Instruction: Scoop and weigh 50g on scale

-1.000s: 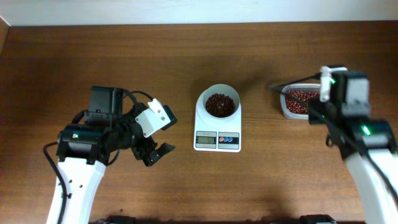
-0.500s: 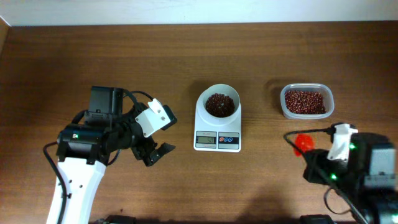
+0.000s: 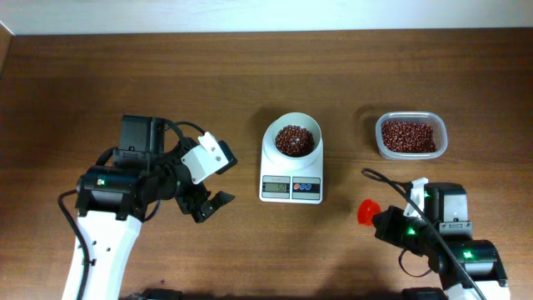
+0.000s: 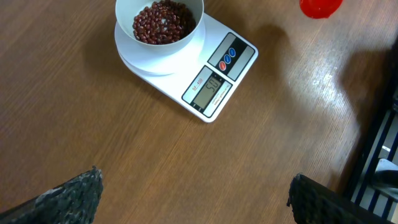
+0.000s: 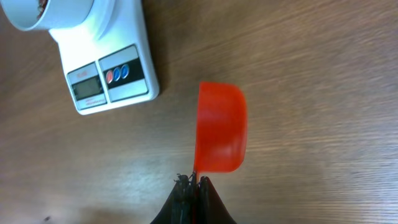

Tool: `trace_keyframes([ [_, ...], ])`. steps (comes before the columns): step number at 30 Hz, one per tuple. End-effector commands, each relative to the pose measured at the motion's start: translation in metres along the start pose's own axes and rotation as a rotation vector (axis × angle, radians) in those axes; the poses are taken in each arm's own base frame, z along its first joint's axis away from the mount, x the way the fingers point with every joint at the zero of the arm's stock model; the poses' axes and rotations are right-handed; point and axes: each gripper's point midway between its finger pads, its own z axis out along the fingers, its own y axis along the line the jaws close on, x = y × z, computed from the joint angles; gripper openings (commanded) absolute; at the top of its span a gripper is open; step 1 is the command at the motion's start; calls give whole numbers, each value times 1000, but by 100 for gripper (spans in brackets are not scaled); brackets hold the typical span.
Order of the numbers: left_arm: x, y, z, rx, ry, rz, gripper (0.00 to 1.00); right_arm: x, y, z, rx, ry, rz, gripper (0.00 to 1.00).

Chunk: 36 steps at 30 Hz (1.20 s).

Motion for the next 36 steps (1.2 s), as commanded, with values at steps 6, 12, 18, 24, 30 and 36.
trace_keyframes([
  [6, -5, 3, -4, -13, -15, 0, 99, 4, 27, -27, -273, -25, -25, 4],
  [12, -5, 3, -4, -13, -15, 0, 99, 1, 9, -44, -239, -163, -14, 4],
  [18, -5, 3, -4, -13, -15, 0, 99, -29, -25, -33, -218, -303, 225, 4],
  [24, -5, 3, -4, -13, -14, 0, 99, -19, -40, -5, -257, -280, 299, 4],
  [30, -5, 3, -4, -13, -15, 0, 99, -12, -45, 5, -264, -262, 314, 13],
  [36, -5, 3, -4, -13, -14, 0, 99, -12, -45, 5, -262, -263, 313, 26],
])
